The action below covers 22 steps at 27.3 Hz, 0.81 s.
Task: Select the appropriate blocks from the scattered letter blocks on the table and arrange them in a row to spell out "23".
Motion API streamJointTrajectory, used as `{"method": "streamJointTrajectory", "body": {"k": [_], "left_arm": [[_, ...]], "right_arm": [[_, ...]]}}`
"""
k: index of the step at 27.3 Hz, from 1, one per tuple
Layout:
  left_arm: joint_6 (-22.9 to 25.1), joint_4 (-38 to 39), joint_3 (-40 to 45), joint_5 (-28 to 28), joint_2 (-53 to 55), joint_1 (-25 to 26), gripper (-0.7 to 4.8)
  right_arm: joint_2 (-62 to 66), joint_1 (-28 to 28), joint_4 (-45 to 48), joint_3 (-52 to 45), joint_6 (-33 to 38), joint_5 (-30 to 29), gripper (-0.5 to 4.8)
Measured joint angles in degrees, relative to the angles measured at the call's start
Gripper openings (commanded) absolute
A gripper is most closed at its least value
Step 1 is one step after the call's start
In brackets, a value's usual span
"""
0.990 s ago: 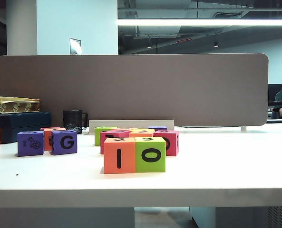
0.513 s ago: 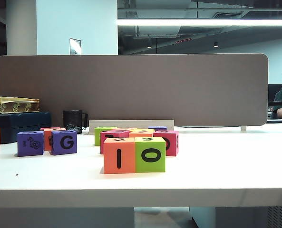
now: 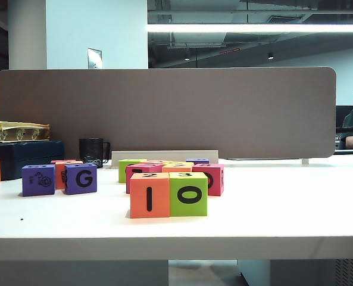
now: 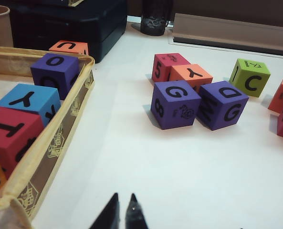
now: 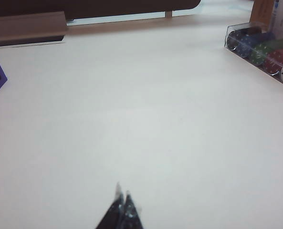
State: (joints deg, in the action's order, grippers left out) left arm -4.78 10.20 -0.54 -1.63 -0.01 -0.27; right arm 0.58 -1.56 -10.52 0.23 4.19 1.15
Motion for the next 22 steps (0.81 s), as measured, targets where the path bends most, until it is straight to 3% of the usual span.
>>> {"method": "streamJointTrajectory", "body": {"k": [22], "left_arm": [[0.0, 0.0, 0.0, 0.0, 0.0, 0.0, 0.21]], "right_arm": [[0.0, 0.7, 0.0, 0.0, -0.2, -0.3, -0.01]]}}
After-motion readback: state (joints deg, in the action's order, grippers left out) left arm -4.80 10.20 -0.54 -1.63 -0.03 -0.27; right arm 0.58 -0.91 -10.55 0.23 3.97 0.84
